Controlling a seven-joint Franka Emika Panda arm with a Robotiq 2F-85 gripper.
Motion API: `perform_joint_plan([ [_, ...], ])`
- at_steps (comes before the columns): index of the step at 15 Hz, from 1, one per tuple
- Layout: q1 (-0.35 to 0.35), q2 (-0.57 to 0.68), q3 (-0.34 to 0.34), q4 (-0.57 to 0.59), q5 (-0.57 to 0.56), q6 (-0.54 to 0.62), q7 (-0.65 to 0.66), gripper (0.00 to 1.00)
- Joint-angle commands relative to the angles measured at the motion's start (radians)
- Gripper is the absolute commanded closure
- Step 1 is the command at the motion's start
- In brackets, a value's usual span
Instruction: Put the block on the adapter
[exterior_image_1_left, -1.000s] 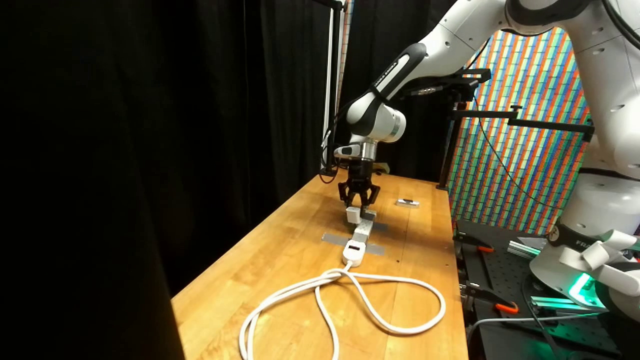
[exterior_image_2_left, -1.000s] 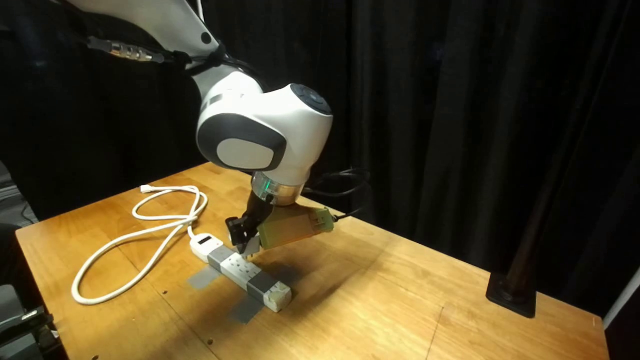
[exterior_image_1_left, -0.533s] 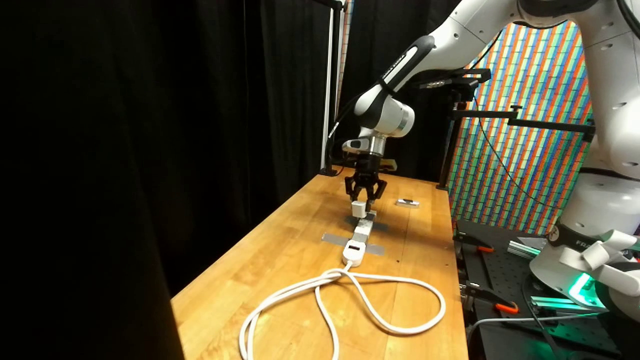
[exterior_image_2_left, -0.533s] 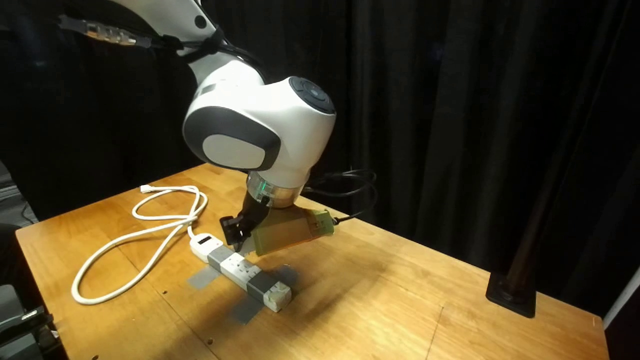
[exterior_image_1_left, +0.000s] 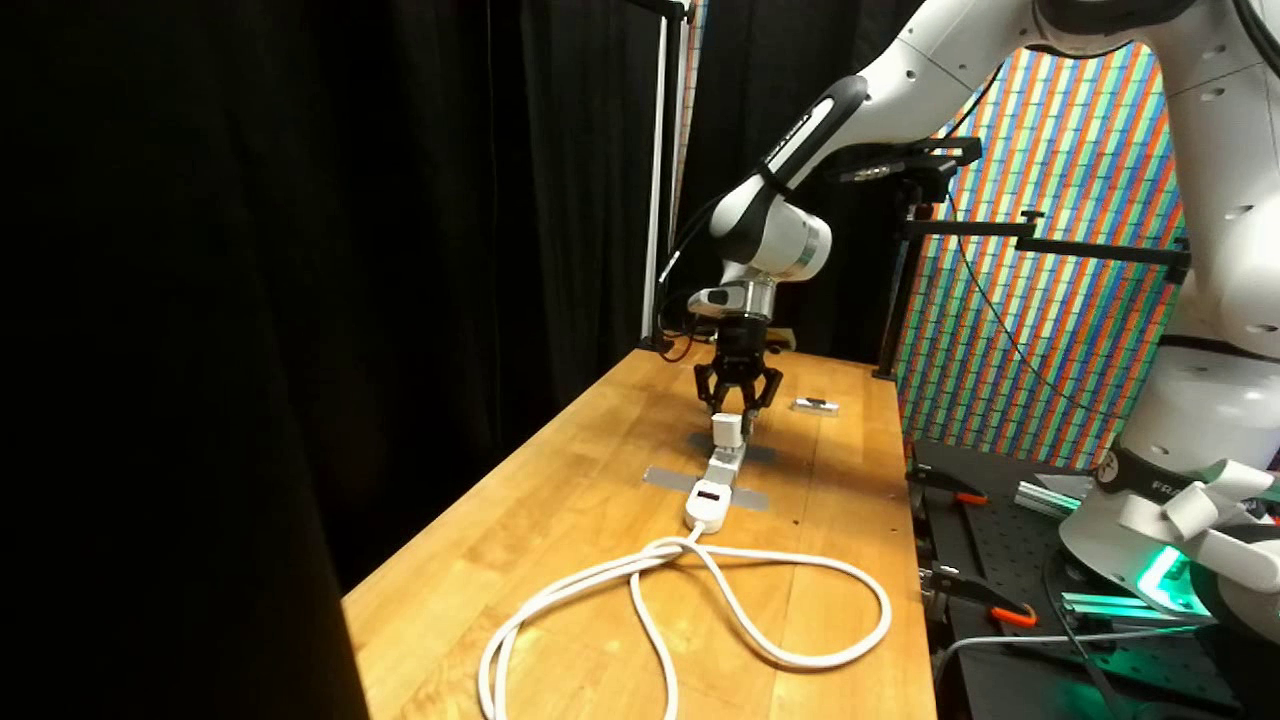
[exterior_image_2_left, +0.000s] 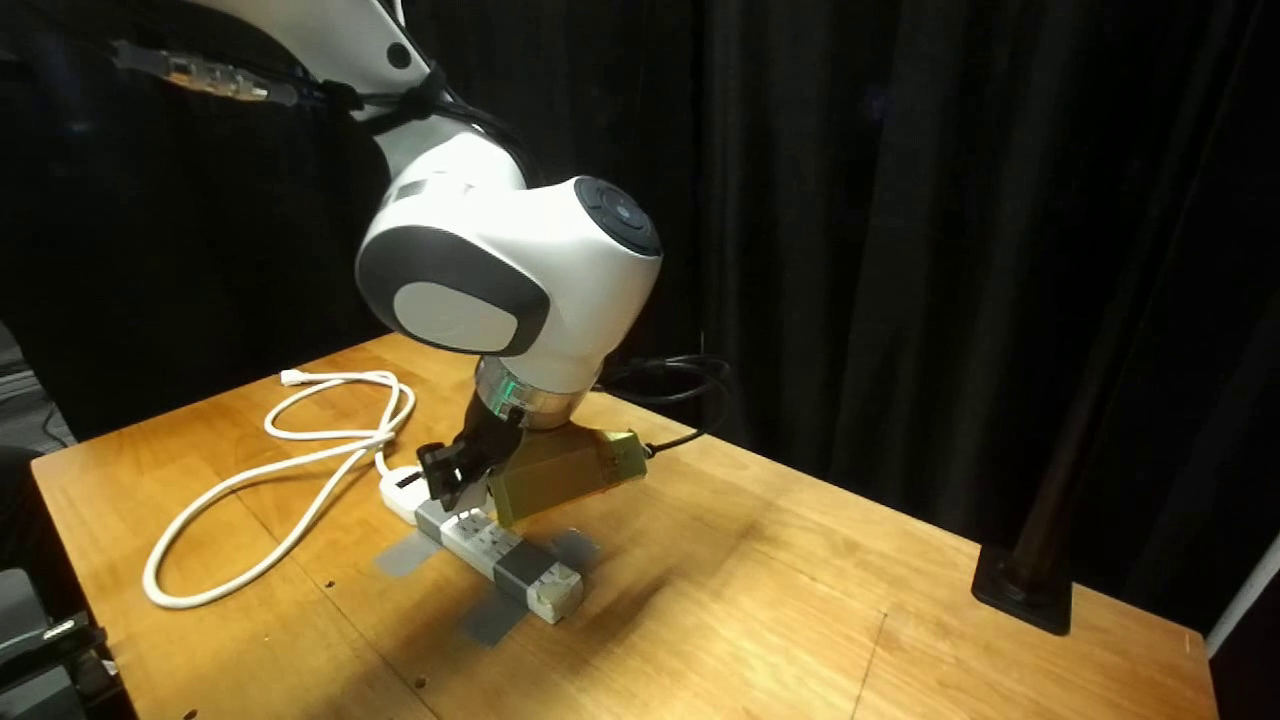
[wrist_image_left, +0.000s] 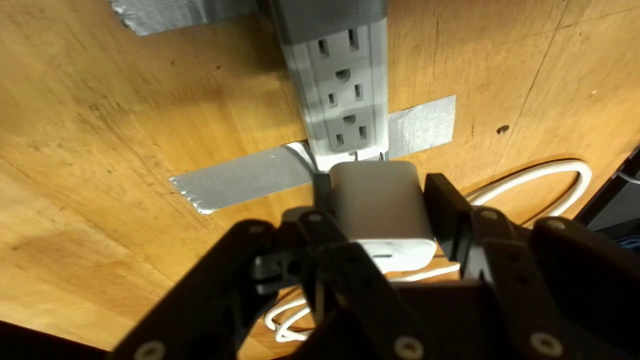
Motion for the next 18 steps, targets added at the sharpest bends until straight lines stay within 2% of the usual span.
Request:
perform_joint_plan([
  [1, 0.009, 0.005, -0.005, 0.006, 0.02, -0.012, -0.041, 0.77],
  [18, 0.003, 0.052, -0.004, 0.048, 0.026, 0.016, -0.042, 0.77],
])
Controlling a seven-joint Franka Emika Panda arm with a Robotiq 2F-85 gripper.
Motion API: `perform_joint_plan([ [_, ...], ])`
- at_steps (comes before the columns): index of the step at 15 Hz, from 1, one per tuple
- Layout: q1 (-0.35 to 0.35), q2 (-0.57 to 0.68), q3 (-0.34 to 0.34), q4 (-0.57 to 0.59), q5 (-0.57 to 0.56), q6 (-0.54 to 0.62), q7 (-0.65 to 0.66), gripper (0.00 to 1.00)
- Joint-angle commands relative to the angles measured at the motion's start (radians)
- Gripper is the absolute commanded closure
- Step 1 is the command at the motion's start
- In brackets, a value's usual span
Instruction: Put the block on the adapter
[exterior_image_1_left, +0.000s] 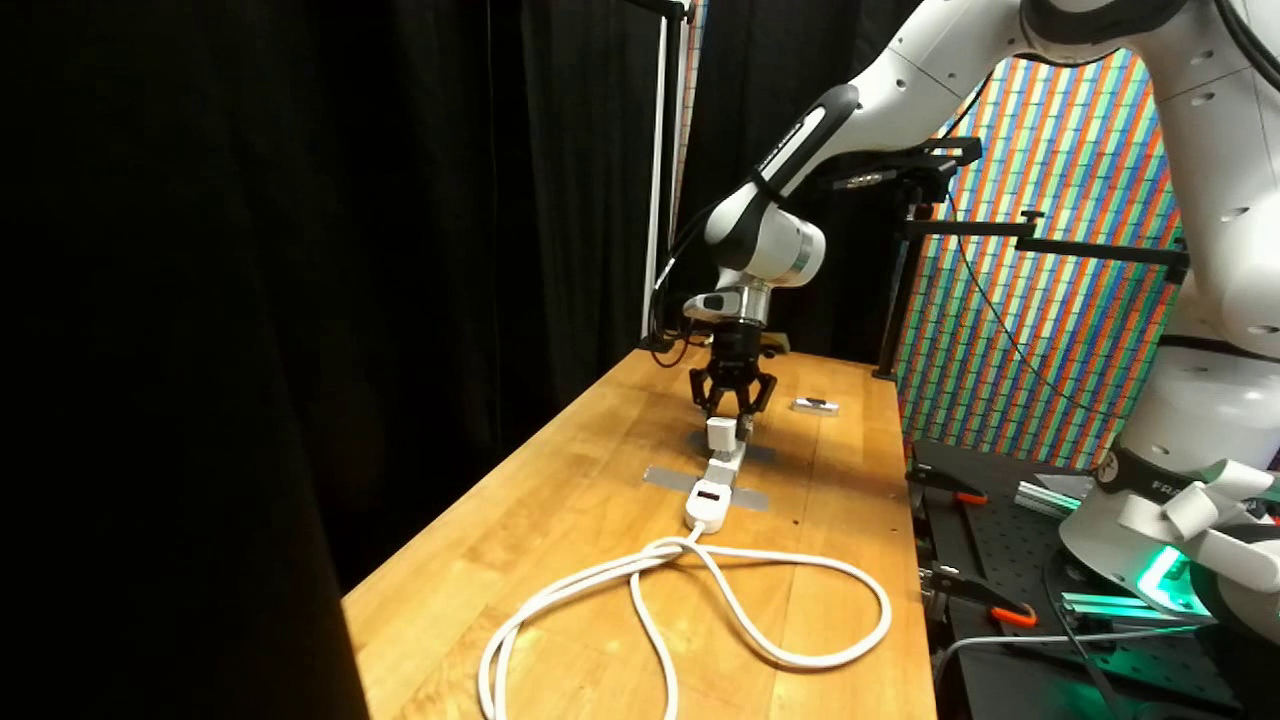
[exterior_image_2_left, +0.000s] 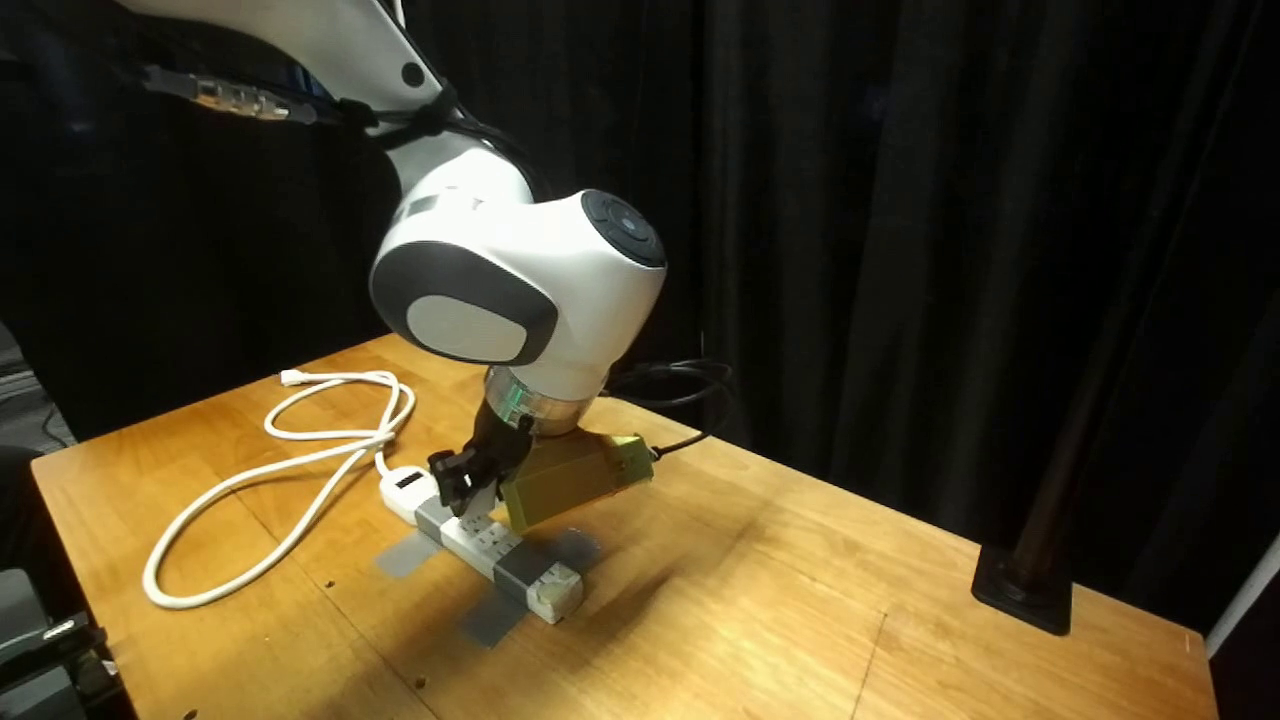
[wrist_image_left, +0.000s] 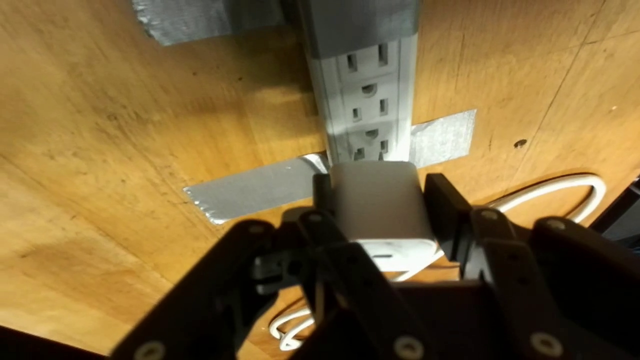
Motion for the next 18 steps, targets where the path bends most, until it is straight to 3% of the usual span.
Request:
perform_joint_plan([
  [1, -0.005, 0.022, -0.002, 0.025, 0.025, -0.008, -0.027, 0.77],
  [18, -0.022, 0.041, -0.013, 0.026, 0.051, -0.06, -0.034, 0.77],
])
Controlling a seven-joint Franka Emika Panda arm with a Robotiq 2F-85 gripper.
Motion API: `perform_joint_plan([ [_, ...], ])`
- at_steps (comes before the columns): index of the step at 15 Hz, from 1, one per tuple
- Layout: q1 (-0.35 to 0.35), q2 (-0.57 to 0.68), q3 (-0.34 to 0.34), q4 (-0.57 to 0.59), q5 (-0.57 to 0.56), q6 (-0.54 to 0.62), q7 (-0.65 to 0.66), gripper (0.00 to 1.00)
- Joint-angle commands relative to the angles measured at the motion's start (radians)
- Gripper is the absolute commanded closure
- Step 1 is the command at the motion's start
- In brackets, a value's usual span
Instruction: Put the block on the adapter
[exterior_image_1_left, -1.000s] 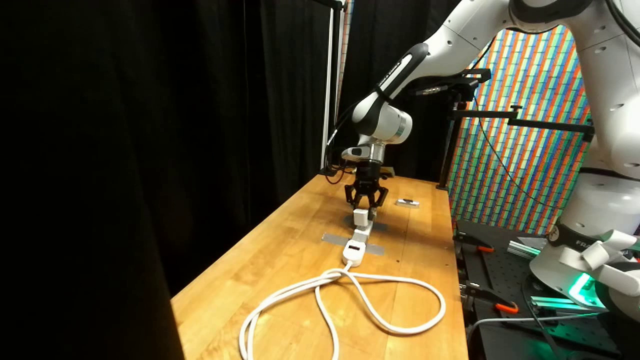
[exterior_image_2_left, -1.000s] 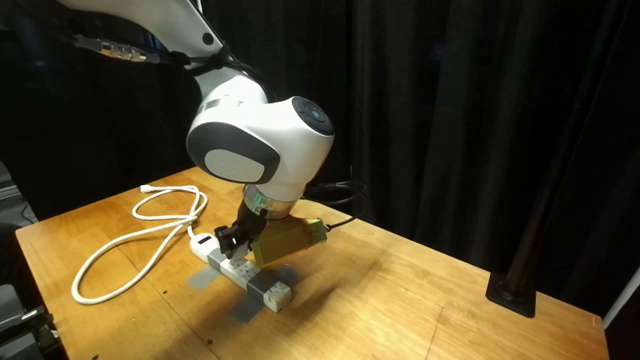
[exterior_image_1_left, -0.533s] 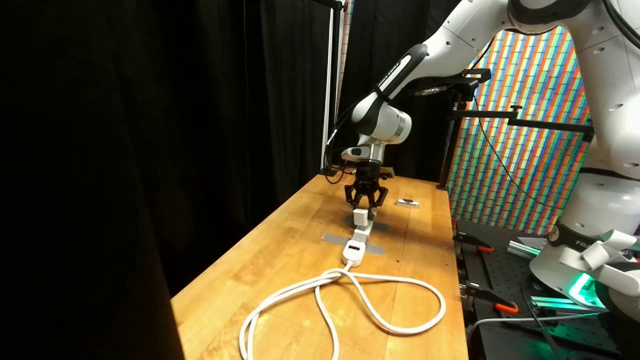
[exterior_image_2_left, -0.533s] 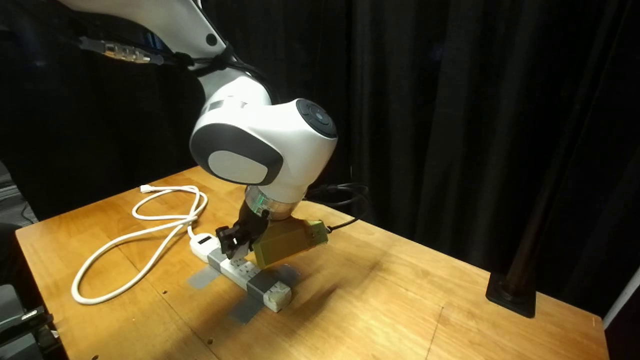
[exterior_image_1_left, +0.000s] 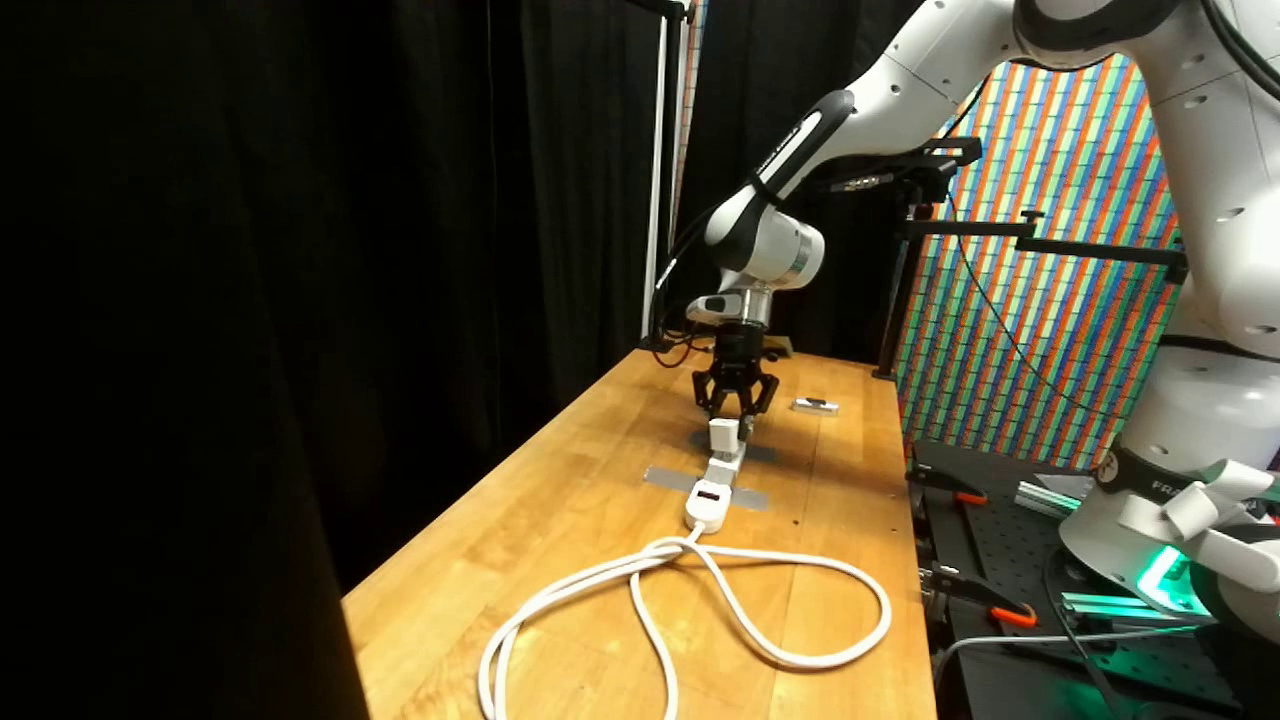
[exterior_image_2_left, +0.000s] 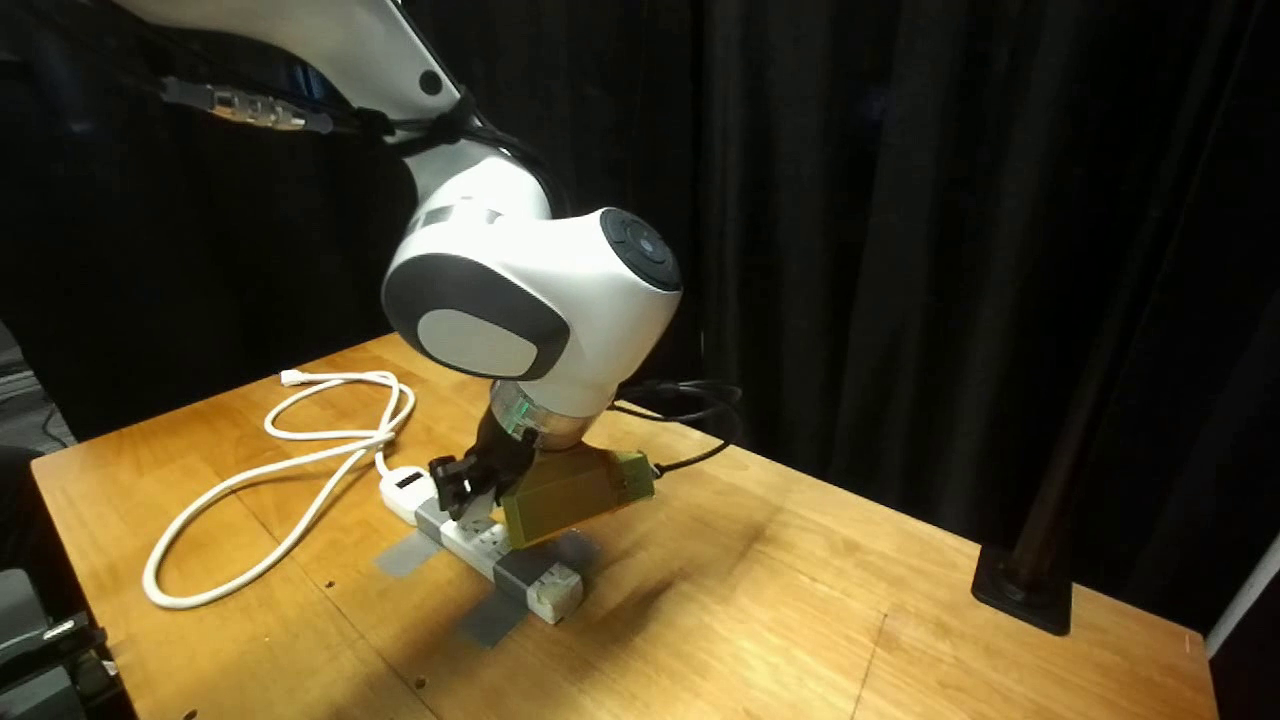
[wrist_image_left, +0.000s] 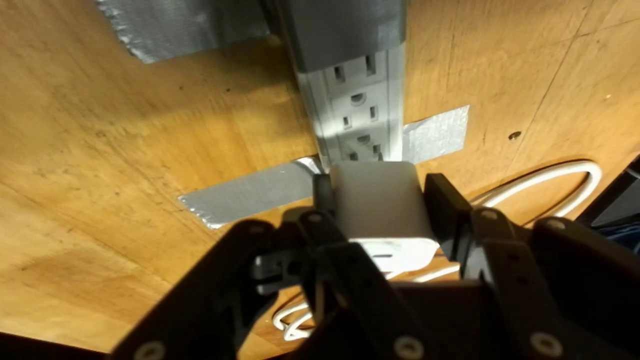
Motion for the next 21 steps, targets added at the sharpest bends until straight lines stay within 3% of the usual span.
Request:
perform_joint_plan([
  [1, -0.003, 0.025, -0.008, 0.011, 0.025, -0.013, -0.033, 0.77],
  [11, 0.016, 0.039, -0.019, 0.012, -0.006, 0.016, -0.039, 0.77],
  [21, 0.079, 0.039, -0.007, 0.014, -0.184, 0.064, 0.018, 0.77],
])
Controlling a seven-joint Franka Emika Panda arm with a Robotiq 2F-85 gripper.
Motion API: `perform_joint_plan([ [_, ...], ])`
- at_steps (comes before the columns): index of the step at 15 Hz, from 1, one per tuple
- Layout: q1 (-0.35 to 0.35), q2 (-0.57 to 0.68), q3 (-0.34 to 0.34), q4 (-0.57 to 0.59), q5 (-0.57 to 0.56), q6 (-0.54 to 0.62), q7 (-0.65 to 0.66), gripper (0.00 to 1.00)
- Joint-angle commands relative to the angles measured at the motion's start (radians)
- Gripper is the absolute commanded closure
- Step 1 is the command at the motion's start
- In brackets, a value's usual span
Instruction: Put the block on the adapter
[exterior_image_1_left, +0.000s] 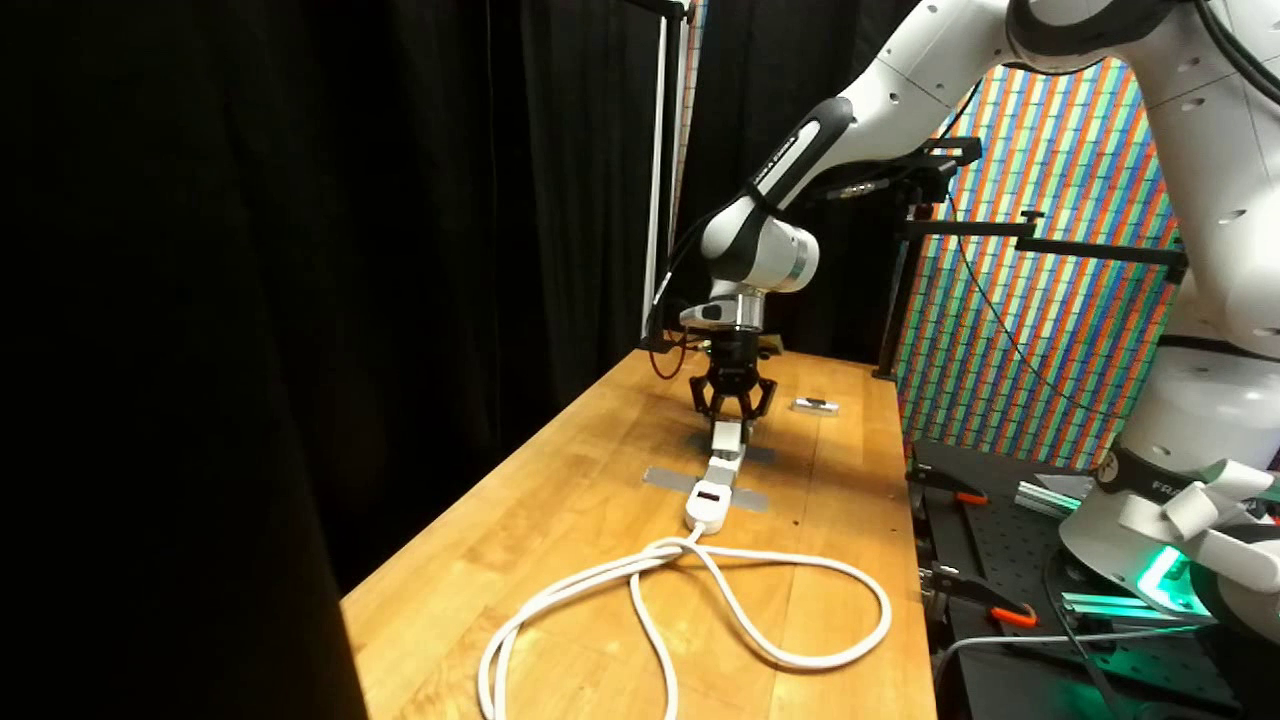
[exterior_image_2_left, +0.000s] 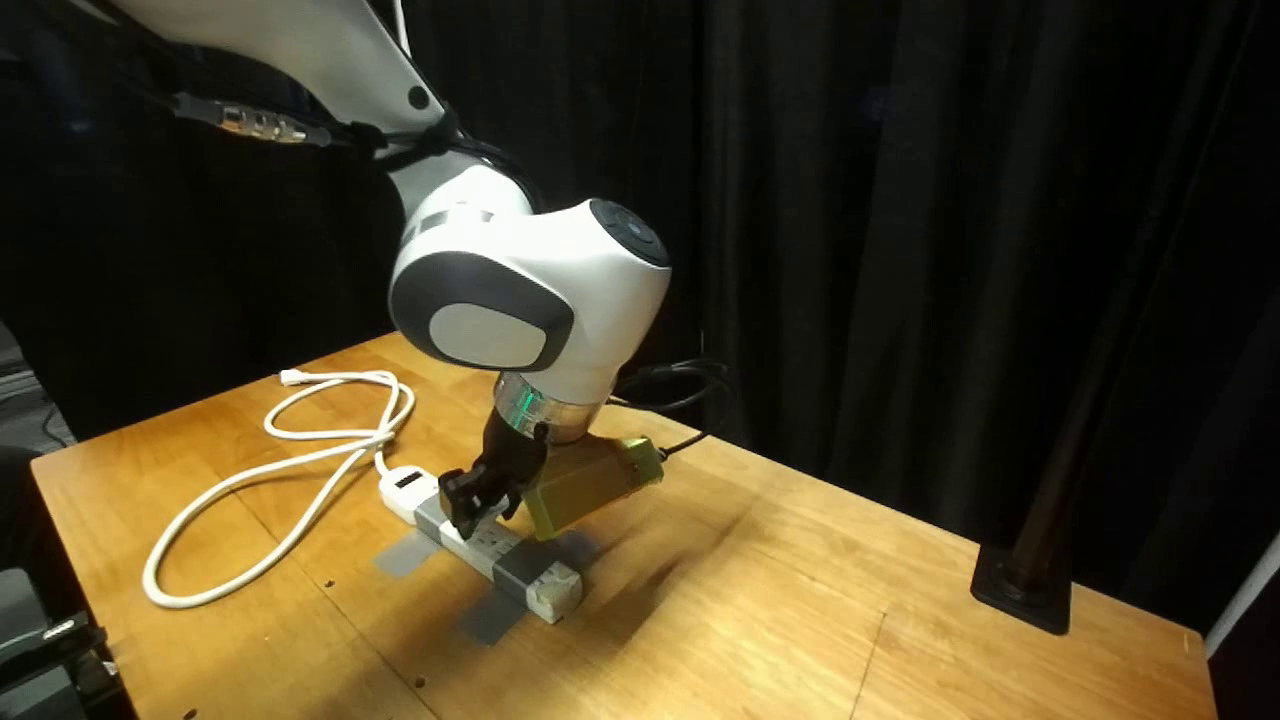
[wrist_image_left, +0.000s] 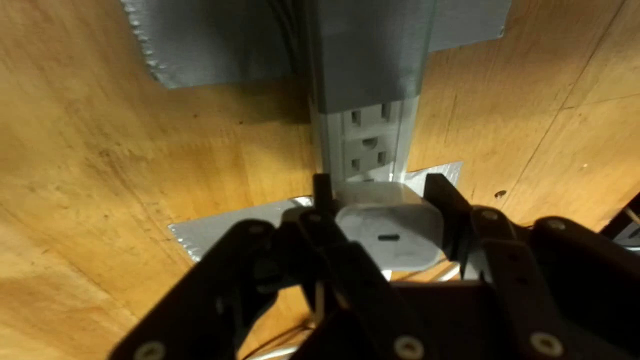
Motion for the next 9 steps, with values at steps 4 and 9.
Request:
perform_joint_plan([
  [4, 0.052, 0.011, 0.01, 0.006, -0.112, 0.012, 0.046, 0.77],
  [9, 0.069, -0.011, 0.008, -0.007, -0.159, 0.042, 0.072, 0.77],
])
